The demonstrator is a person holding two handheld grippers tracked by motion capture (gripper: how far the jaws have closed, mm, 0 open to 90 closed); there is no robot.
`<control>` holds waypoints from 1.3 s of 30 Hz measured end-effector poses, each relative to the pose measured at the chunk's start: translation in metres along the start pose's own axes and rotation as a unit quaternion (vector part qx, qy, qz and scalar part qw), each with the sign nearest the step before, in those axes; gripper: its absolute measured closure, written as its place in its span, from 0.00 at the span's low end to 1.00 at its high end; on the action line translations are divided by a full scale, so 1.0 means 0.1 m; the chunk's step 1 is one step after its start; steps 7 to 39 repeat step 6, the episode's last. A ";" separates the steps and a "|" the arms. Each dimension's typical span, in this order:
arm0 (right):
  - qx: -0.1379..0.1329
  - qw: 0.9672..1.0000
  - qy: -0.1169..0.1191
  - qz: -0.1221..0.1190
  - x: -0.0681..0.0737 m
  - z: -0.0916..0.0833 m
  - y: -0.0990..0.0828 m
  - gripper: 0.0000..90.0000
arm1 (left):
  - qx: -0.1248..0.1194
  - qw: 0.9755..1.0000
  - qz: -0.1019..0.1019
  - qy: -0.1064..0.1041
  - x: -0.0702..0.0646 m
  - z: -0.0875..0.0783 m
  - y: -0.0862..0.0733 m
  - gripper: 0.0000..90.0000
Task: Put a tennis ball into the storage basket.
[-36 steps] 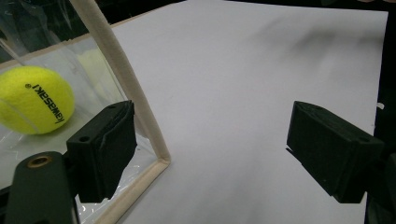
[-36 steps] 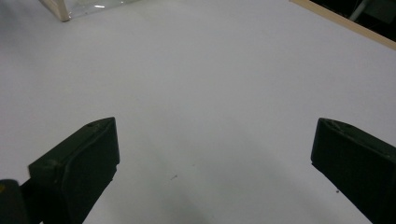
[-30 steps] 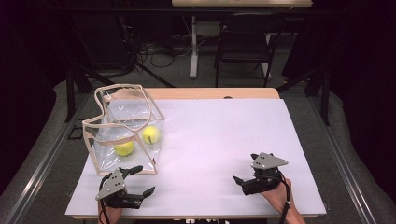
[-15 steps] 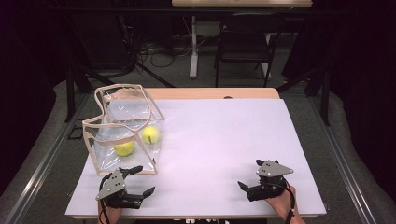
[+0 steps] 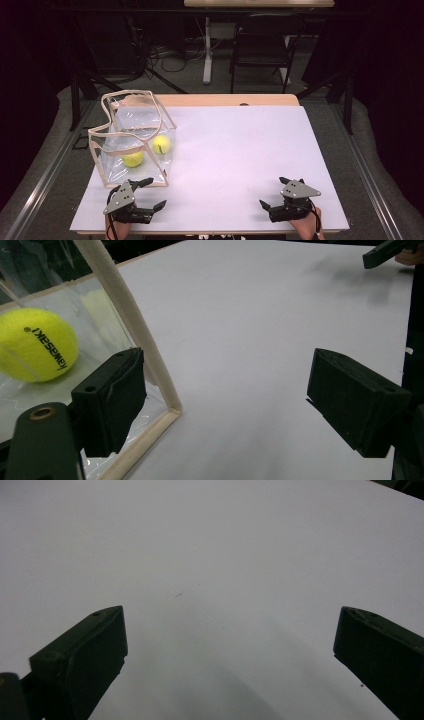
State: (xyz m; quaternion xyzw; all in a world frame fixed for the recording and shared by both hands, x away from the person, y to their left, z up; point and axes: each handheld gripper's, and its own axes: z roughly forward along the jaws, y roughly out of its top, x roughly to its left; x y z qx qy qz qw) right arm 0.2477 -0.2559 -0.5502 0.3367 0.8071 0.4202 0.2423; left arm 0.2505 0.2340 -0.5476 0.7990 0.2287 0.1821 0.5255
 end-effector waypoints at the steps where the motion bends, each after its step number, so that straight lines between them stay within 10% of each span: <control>1: -0.003 1.000 0.000 0.003 -0.01 -0.01 -0.01 0.00 | 0.000 1.000 0.000 0.000 0.00 0.00 0.00 0.18; 39: -0.006 1.000 -0.003 0.005 -0.03 -0.02 -0.02 0.00 | 0.002 1.000 -0.001 0.002 0.01 0.00 -0.01 0.18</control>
